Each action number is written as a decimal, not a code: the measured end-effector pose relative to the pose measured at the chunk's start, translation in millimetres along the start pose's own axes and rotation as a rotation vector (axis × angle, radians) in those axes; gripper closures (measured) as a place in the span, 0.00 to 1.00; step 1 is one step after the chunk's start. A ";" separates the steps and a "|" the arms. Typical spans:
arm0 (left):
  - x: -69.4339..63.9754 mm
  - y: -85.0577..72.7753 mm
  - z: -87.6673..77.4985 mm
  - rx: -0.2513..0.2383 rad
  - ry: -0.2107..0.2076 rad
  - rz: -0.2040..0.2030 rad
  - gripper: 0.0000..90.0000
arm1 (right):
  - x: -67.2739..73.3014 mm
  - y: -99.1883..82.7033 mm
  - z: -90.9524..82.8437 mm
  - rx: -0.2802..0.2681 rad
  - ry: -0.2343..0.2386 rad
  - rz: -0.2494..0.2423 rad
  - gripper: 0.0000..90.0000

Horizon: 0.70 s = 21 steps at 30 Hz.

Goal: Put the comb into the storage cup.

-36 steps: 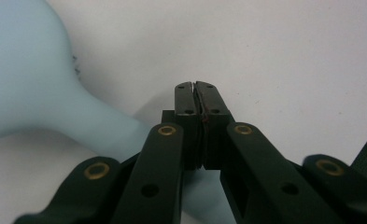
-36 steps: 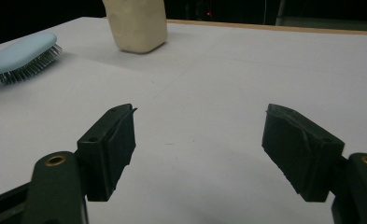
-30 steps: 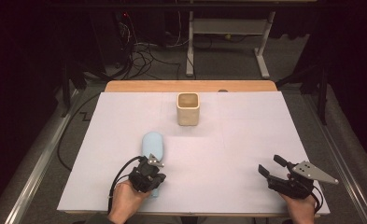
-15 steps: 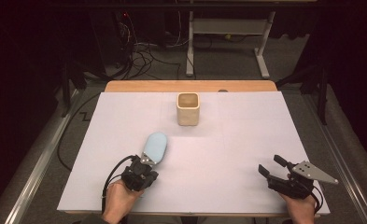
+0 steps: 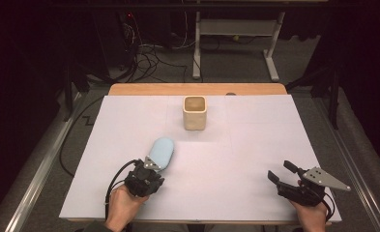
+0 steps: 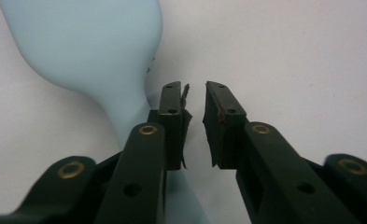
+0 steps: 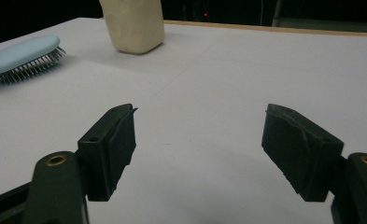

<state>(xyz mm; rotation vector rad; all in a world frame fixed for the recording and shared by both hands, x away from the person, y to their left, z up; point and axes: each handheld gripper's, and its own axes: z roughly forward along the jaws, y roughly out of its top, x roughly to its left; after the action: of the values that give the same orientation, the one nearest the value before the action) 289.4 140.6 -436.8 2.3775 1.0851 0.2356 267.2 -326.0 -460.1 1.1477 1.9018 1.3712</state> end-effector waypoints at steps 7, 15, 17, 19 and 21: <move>2.0 4.3 -9.9 -0.038 0.020 -0.018 0.69 | 0.0 0.0 0.0 0.000 0.002 0.003 0.30; 11.3 5.3 -10.8 -0.033 0.047 -0.070 0.53 | -0.2 -0.1 0.2 -0.001 0.004 0.003 0.30; 13.2 5.1 -10.0 -0.029 0.049 -0.077 0.51 | -0.3 -0.1 0.2 -0.002 0.005 0.003 0.30; 15.3 4.9 -9.3 -0.024 0.051 -0.088 0.50 | -0.4 0.1 -0.1 -0.003 0.009 0.006 0.30; 17.7 4.4 -8.1 -0.017 0.054 -0.098 0.49 | -0.5 0.0 -0.1 -0.003 0.007 0.010 0.30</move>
<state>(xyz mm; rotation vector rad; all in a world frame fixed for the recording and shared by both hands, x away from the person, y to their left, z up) 301.2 154.4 -428.6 2.3075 1.2158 0.2742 267.4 -326.4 -460.0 1.1541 1.9012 1.3850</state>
